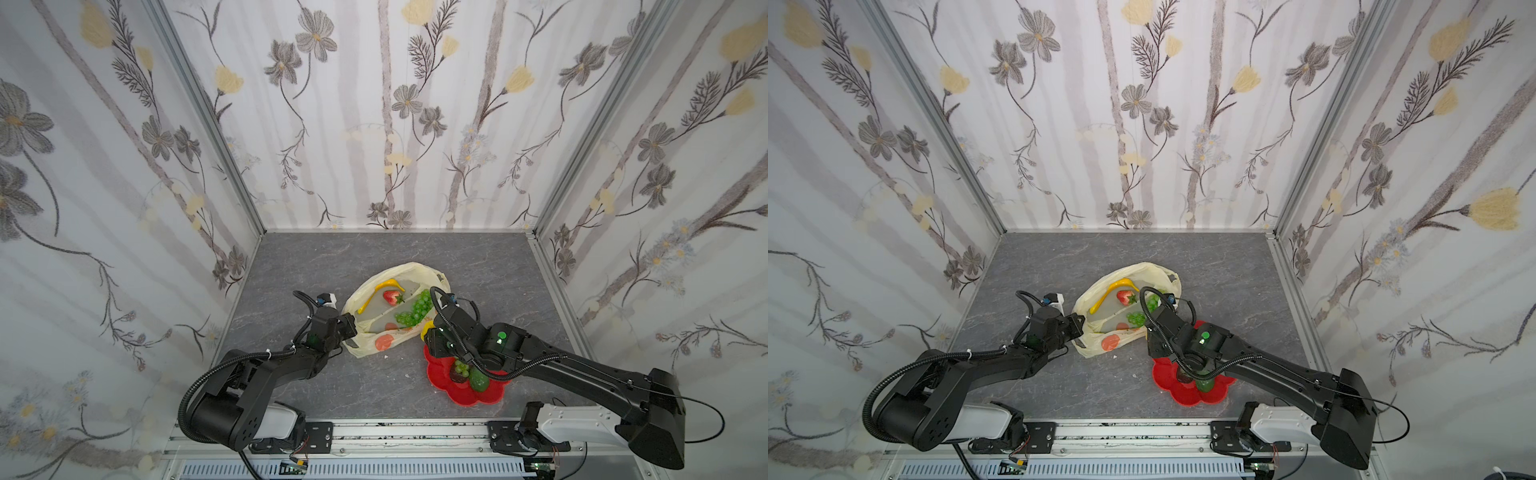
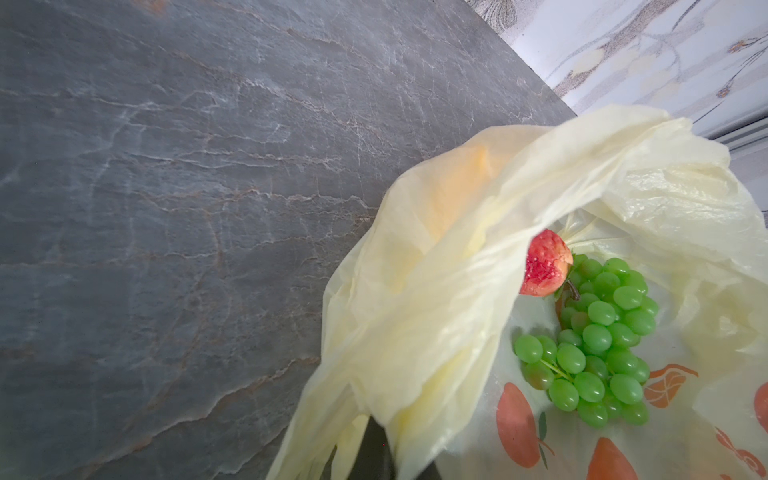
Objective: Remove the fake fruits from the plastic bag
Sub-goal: 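Lift the yellow fruit out and carry it over the red plate, then lower the yellow fruit onto the red plate and open the right gripper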
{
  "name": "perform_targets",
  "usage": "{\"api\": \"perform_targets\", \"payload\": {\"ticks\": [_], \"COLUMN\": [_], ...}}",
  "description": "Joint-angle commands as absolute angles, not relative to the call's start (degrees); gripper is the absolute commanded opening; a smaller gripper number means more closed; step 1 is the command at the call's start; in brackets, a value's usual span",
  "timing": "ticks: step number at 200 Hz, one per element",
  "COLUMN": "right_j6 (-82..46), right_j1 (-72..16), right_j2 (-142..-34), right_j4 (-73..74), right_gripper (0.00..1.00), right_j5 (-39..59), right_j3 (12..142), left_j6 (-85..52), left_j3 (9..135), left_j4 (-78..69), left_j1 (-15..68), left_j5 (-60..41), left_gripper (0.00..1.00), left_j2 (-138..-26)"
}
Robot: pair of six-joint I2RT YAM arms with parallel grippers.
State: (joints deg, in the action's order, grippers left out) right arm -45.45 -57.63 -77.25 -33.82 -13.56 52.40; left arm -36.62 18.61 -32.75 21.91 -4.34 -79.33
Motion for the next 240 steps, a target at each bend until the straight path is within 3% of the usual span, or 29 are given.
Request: {"api": "perform_targets", "payload": {"ticks": [1, 240], "right_j6": [-48.52, -51.50], "right_j1": [-57.79, -57.84], "right_j2": [-75.81, -81.03], "right_j4": [-33.81, -30.06], "right_gripper": [0.58, 0.59], "right_j5": [-12.78, -12.24], "right_j3": [50.09, 40.43], "left_j6": [-36.72, -36.65], "left_j3": [18.55, 18.63], "left_j4": [-33.88, -33.91], "left_j1": [21.84, 21.71], "left_j5": [-4.20, -4.51], "left_gripper": [0.00, 0.00], "left_j2": [-79.20, -79.24]}}
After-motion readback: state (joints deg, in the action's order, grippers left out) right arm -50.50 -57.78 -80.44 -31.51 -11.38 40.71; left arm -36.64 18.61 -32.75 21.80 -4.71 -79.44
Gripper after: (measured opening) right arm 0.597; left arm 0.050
